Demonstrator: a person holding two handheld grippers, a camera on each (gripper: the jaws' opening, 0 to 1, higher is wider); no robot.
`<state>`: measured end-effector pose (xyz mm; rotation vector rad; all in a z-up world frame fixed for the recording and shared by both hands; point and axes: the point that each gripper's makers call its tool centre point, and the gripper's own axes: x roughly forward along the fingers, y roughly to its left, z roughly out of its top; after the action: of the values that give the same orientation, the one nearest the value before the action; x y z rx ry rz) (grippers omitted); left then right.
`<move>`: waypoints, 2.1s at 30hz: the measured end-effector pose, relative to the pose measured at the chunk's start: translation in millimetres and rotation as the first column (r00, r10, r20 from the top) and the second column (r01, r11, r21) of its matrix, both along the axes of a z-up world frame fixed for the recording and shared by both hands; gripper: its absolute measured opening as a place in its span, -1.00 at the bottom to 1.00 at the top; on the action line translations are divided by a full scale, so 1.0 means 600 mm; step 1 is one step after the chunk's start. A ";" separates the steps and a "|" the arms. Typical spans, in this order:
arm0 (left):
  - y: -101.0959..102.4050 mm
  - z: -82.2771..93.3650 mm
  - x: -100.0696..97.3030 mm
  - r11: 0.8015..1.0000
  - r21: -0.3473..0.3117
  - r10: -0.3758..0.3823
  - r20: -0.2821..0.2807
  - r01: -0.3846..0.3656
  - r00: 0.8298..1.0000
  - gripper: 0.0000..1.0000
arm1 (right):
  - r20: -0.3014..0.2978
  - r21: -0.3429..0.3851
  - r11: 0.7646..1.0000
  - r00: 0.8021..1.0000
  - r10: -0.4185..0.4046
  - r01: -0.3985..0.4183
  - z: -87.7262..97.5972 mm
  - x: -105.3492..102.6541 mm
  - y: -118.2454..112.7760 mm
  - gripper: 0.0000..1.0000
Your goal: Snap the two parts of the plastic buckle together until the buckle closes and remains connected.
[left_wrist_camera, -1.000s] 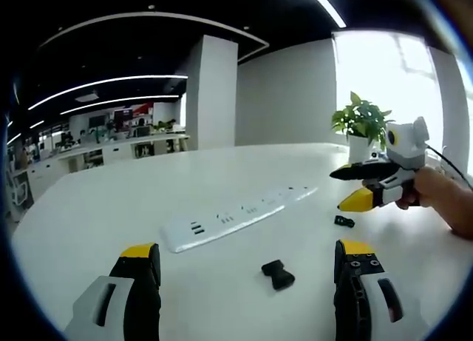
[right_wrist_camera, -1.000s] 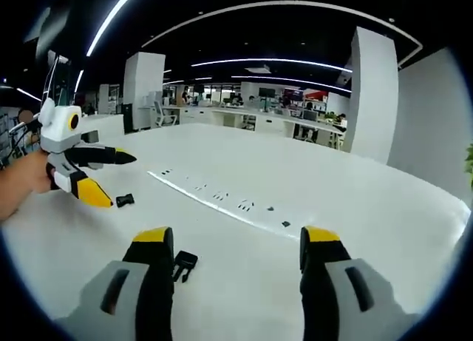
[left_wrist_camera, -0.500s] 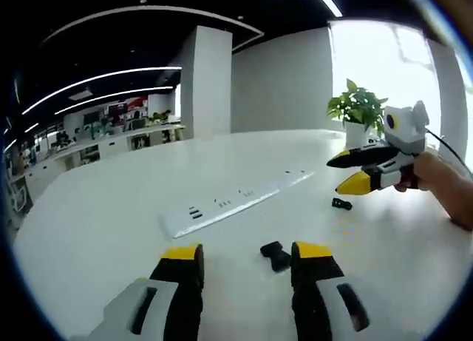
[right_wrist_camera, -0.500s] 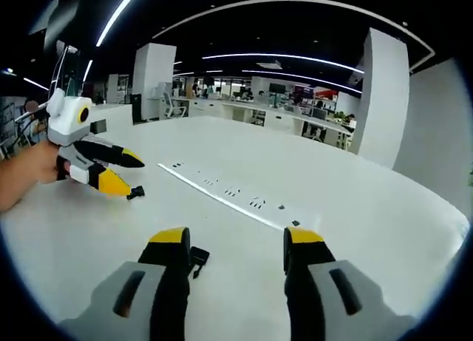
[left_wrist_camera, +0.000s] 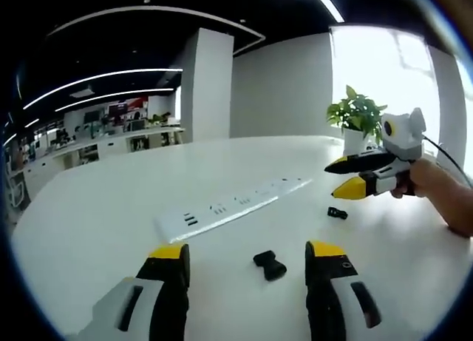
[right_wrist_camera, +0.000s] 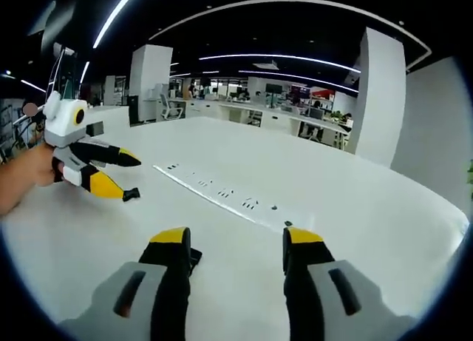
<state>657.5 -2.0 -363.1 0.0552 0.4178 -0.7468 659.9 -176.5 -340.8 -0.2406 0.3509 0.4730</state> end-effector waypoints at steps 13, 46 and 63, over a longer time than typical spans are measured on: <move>-0.009 -0.011 -0.012 1.000 0.005 -0.010 -0.063 0.010 0.998 -0.20 | -0.053 -0.029 0.998 0.997 0.055 -0.057 -0.015 -0.017 0.041 -0.36; -0.014 -0.018 -0.024 0.999 0.033 -0.030 -0.087 0.033 0.996 -0.42 | -0.142 -0.018 0.993 0.984 0.110 -0.114 -0.036 -0.039 0.063 -0.53; -0.015 -0.017 -0.035 0.999 0.029 -0.031 -0.088 0.034 0.996 -0.44 | -0.165 0.004 0.990 0.976 0.140 -0.142 -0.044 -0.043 0.073 -0.48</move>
<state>636.7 -11.2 -373.4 0.0587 0.5125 -0.7766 634.0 -132.9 -367.2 -0.2356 0.4993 0.6336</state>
